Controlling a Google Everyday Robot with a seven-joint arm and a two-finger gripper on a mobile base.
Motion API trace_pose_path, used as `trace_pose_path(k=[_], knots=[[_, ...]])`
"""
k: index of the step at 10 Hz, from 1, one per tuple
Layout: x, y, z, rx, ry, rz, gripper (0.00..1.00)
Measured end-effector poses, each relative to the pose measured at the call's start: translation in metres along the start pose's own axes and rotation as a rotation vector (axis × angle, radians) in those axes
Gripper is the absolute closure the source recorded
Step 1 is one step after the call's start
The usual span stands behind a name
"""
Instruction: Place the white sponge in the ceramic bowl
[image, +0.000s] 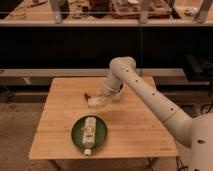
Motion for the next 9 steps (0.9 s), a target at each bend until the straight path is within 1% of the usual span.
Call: trace_pose_path(k=[2, 3, 4, 5, 6, 8, 9], knots=[[0.000, 0.001, 0.002, 0.004, -0.002, 0.002, 1.00], [-0.002, 0.000, 0.003, 0.014, -0.009, 0.007, 1.00], [-0.004, -0.008, 0.006, 0.051, -0.041, 0.017, 1.00], [-0.005, -0.015, 0.004, 0.063, -0.056, 0.023, 1.00], [-0.008, -0.028, -0.003, 0.070, -0.078, 0.038, 1.00], [-0.008, -0.057, -0.021, 0.056, -0.106, 0.061, 1.00], [-0.009, -0.067, -0.024, 0.048, -0.124, 0.062, 1.00]])
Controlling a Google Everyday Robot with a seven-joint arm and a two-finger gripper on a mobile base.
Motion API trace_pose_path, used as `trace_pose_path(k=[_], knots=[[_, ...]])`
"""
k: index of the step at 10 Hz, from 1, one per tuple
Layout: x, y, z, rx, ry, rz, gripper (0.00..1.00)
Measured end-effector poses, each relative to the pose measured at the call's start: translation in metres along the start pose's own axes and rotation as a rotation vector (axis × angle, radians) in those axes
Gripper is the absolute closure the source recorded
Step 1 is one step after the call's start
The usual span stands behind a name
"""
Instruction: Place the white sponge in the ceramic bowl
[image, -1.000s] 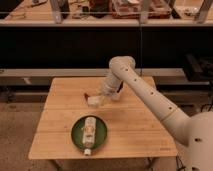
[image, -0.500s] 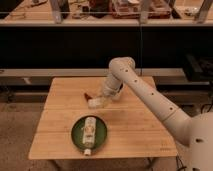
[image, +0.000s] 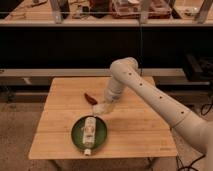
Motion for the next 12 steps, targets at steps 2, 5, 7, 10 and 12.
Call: trace_pose_path(k=[2, 5, 7, 10, 12], knots=[[-0.013, -0.028, 0.009, -0.020, -0.074, -0.001, 1.00], [-0.022, -0.069, 0.035, -0.018, -0.151, -0.013, 1.00], [-0.020, -0.084, 0.048, -0.006, -0.169, -0.005, 1.00], [-0.013, -0.095, 0.076, 0.049, -0.213, 0.001, 0.99], [-0.011, -0.089, 0.088, 0.073, -0.247, 0.026, 0.84]])
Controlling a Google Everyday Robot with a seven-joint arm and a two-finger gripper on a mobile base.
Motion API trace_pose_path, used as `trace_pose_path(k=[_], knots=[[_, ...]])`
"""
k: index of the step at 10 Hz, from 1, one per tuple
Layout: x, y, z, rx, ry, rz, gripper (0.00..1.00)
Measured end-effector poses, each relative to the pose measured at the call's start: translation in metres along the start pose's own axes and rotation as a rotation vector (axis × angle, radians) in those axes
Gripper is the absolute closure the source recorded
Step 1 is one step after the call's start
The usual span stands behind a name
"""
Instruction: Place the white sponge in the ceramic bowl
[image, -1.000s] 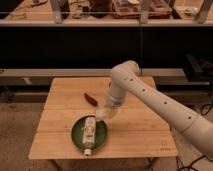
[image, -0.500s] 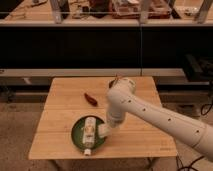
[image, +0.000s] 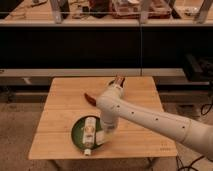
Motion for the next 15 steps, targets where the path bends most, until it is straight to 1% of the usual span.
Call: trace_pose_path(k=[2, 3, 5, 6, 8, 10, 11, 12, 14, 15], knots=[[0.007, 0.013, 0.002, 0.003, -0.009, 0.027, 0.66], [0.014, 0.022, 0.001, -0.004, -0.005, 0.039, 0.53], [0.022, 0.034, -0.003, -0.015, 0.004, 0.051, 0.36], [0.027, 0.039, -0.004, -0.017, 0.011, 0.053, 0.34], [0.035, 0.043, -0.004, -0.014, 0.026, 0.054, 0.34], [0.036, 0.046, -0.007, -0.012, 0.059, 0.074, 0.34], [0.034, 0.047, -0.012, -0.018, 0.089, 0.094, 0.34], [0.029, 0.047, -0.022, -0.028, 0.132, 0.123, 0.34], [0.017, 0.046, -0.036, -0.048, 0.179, 0.151, 0.34], [0.006, 0.043, -0.047, -0.064, 0.215, 0.173, 0.34]])
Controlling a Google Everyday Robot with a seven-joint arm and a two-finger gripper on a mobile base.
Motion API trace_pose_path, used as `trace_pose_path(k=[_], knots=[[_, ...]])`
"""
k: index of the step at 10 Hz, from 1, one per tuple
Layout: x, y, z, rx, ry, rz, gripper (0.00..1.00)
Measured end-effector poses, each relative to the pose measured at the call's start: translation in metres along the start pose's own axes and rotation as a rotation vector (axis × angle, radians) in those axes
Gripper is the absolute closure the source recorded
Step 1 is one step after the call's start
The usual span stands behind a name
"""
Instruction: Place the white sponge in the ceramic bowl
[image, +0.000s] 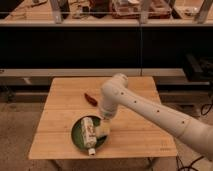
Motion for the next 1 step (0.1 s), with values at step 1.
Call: trace_pose_path(k=[1], knots=[[-0.0129, -0.0011, -0.0170, -0.018, 0.049, 0.026, 0.34]])
